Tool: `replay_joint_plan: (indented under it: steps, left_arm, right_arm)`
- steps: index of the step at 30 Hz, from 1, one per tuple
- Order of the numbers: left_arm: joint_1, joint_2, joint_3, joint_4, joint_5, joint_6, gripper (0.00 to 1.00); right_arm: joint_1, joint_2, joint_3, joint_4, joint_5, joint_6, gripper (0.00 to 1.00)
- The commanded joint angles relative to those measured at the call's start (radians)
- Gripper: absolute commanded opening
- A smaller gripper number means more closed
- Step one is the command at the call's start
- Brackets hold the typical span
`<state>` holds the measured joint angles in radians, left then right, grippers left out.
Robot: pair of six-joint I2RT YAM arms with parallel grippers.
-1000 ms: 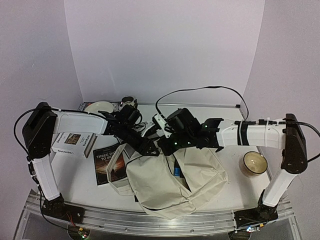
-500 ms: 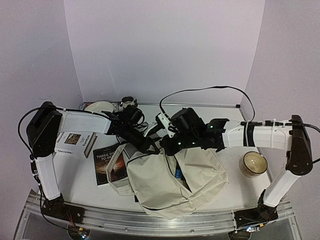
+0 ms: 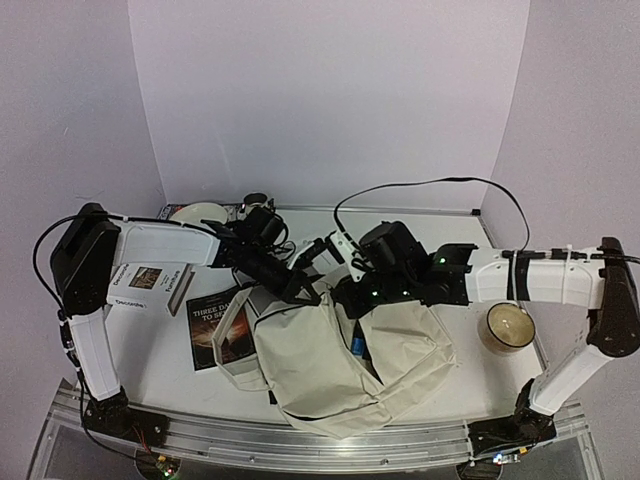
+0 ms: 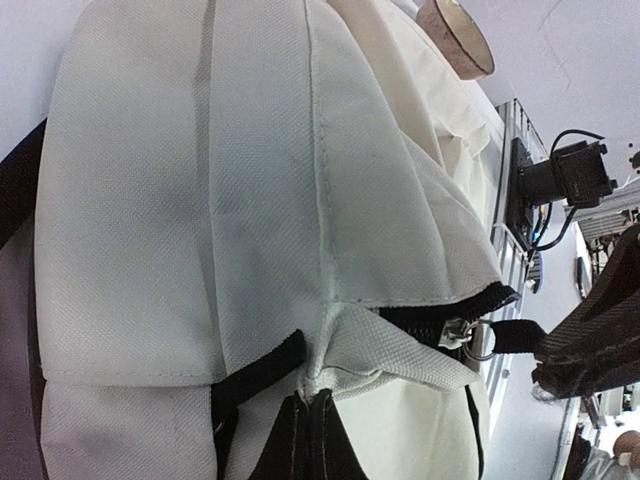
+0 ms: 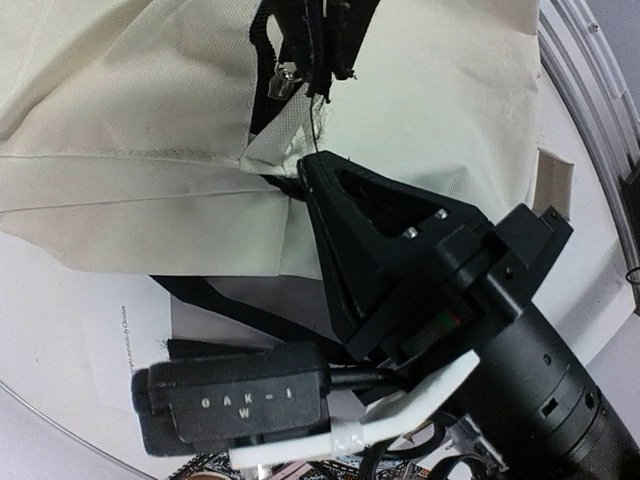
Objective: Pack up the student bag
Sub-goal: Zip the lower front pocket of the student bag.
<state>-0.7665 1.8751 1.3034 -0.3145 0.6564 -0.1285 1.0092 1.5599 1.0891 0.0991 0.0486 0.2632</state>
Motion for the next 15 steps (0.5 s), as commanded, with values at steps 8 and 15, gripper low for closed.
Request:
replay_joint_plan:
  steps: [8, 15]
  left_arm:
    - [0.075, -0.102, 0.108, 0.091, 0.0, -0.208, 0.0]
    - [0.1, -0.114, 0.11, 0.141, -0.084, -0.309, 0.0]
  right_arm:
    - [0.007, -0.166, -0.202, -0.019, -0.033, 0.079, 0.0]
    - [0.007, -0.238, -0.321, -0.03, -0.086, 0.131, 0.0]
